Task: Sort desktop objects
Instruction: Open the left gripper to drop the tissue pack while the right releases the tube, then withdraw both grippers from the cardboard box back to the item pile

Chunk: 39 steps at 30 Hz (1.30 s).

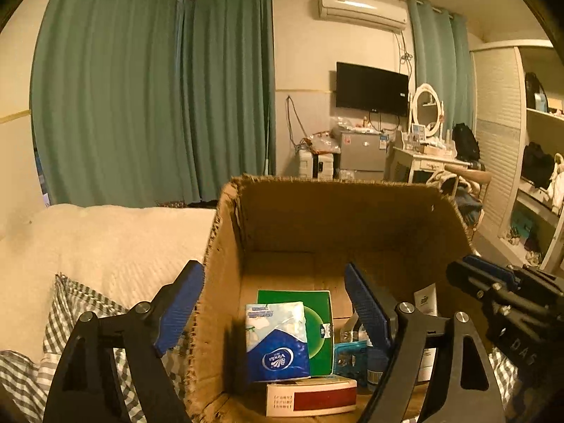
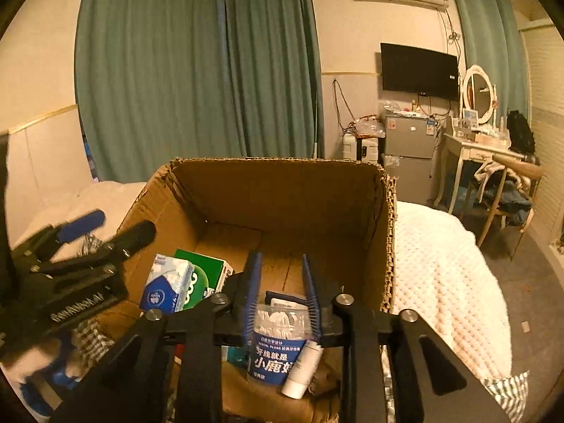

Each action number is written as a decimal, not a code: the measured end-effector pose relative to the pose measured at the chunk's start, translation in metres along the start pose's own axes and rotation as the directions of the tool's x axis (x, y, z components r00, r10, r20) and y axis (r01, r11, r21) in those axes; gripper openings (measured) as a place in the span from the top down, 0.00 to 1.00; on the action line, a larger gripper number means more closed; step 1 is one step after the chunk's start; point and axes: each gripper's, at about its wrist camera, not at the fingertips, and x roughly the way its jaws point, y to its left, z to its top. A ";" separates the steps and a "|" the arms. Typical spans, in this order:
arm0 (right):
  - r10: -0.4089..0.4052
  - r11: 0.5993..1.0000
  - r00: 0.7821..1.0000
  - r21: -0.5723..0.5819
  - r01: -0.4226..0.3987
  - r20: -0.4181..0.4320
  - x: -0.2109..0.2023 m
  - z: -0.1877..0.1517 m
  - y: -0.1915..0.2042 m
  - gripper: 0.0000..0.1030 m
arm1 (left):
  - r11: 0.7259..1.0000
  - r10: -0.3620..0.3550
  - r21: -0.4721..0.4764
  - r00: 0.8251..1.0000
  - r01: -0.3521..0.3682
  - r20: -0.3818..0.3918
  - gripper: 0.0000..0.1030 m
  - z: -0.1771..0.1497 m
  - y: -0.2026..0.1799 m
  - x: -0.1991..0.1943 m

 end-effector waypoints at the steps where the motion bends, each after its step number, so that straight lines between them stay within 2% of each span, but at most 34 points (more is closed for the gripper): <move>1: -0.003 1.000 1.000 -0.004 0.003 0.001 -0.002 0.000 0.002 0.76 | 1.000 0.003 0.000 1.000 -0.003 0.008 0.13 0.000 -0.001 -0.004; 6: -0.019 0.999 1.000 -0.034 0.019 0.013 -0.016 -0.002 0.014 0.74 | 1.000 0.006 -0.002 1.000 -0.006 0.004 0.12 -0.003 -0.002 -0.016; 8: -0.026 0.999 1.000 -0.035 0.027 0.016 -0.021 -0.007 0.016 0.67 | 1.000 0.008 -0.003 1.000 -0.008 0.007 0.12 -0.003 -0.003 -0.022; 9: -0.025 0.999 1.000 -0.025 0.025 0.014 -0.023 -0.011 0.015 0.58 | 1.000 0.006 -0.003 1.000 -0.006 0.007 0.11 -0.004 -0.003 -0.024; 10: -0.023 1.000 1.000 -0.009 0.023 0.010 -0.024 -0.014 0.013 0.55 | 1.000 0.005 -0.003 1.000 -0.005 0.009 0.08 -0.005 -0.004 -0.028; 15: -0.016 0.999 1.000 0.045 0.017 -0.011 -0.034 -0.024 0.003 0.55 | 1.000 0.022 -0.014 1.000 -0.021 0.003 0.05 -0.012 -0.003 -0.043; 17: -0.016 0.998 1.000 0.056 0.016 0.001 -0.042 -0.024 0.001 0.51 | 0.999 0.026 -0.026 1.000 -0.026 0.002 0.03 -0.014 0.000 -0.050; 19: -0.015 0.998 1.000 0.068 0.014 0.014 -0.049 -0.024 0.000 0.42 | 1.000 0.016 -0.026 1.000 -0.016 0.004 0.03 -0.016 0.003 -0.056; 26: -0.008 0.996 1.000 0.085 0.007 0.013 -0.067 -0.032 0.001 0.34 | 0.998 0.043 -0.040 0.999 -0.042 0.012 0.01 -0.024 0.011 -0.082; 29: -0.003 0.996 1.000 0.095 0.002 0.017 -0.074 -0.034 0.000 0.24 | 0.998 0.045 -0.041 0.999 -0.045 0.009 0.00 -0.028 0.014 -0.091; 35: 0.004 0.997 1.000 0.083 -0.005 0.013 -0.084 -0.041 0.002 0.22 | 0.997 0.063 -0.042 0.998 -0.063 -0.004 0.00 -0.040 0.021 -0.102; 39: 0.079 0.987 0.996 0.141 -0.082 0.028 -0.088 -0.050 -0.005 0.16 | 0.996 0.080 -0.044 0.997 -0.080 -0.005 0.00 -0.049 0.026 -0.108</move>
